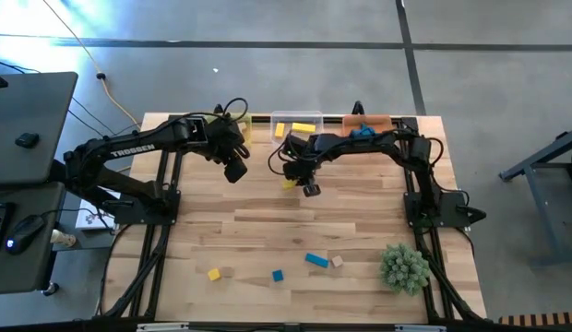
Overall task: Sort & place blocks by color
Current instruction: Put the top yellow block into the transparent bin
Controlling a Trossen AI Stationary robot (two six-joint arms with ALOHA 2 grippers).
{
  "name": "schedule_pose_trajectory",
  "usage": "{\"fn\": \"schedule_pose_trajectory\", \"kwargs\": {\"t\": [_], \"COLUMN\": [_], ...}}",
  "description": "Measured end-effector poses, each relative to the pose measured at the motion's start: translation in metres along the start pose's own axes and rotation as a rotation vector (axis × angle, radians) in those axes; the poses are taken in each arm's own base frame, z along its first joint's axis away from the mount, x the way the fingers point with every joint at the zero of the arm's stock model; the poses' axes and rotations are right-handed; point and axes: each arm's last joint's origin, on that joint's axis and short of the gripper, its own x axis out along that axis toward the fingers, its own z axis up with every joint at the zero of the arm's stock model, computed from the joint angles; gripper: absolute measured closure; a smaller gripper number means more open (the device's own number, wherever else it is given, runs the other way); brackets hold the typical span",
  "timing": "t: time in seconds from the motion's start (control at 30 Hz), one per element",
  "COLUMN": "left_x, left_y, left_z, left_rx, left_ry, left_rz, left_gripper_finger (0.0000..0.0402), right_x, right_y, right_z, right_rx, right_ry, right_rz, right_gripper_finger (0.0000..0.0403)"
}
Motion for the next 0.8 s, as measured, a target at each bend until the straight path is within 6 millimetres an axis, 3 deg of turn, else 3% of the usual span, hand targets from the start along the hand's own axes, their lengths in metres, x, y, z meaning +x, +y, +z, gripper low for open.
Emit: {"fn": "schedule_pose_trajectory", "kwargs": {"t": [0.17, 0.4, 0.6, 0.8], "left_x": [0.0, 0.0, 0.001, 0.0], "left_y": [0.002, 0.008, 0.011, 0.013], "left_z": [0.001, 0.002, 0.003, 0.009], "left_rx": [-0.009, -0.058, -0.106, -0.162], "left_ry": [0.0, -0.002, -0.007, -0.07], "left_rz": [0.004, 0.015, 0.029, 0.032], "left_gripper_finger": [0.0202, 0.0202, 0.0202, 0.0202], "right_x": [-0.024, -0.07, -0.101, -0.106], "right_y": [-0.018, -0.063, -0.102, -0.129], "right_z": [0.013, 0.019, -0.002, -0.033], "right_rx": [0.011, 0.052, 0.128, 0.269], "right_ry": [-0.048, -0.15, -0.199, -0.231], "right_rz": [-0.047, -0.184, -0.287, -0.336], "right_gripper_finger": [0.0328, 0.0328, 0.0328, 0.0328]}}
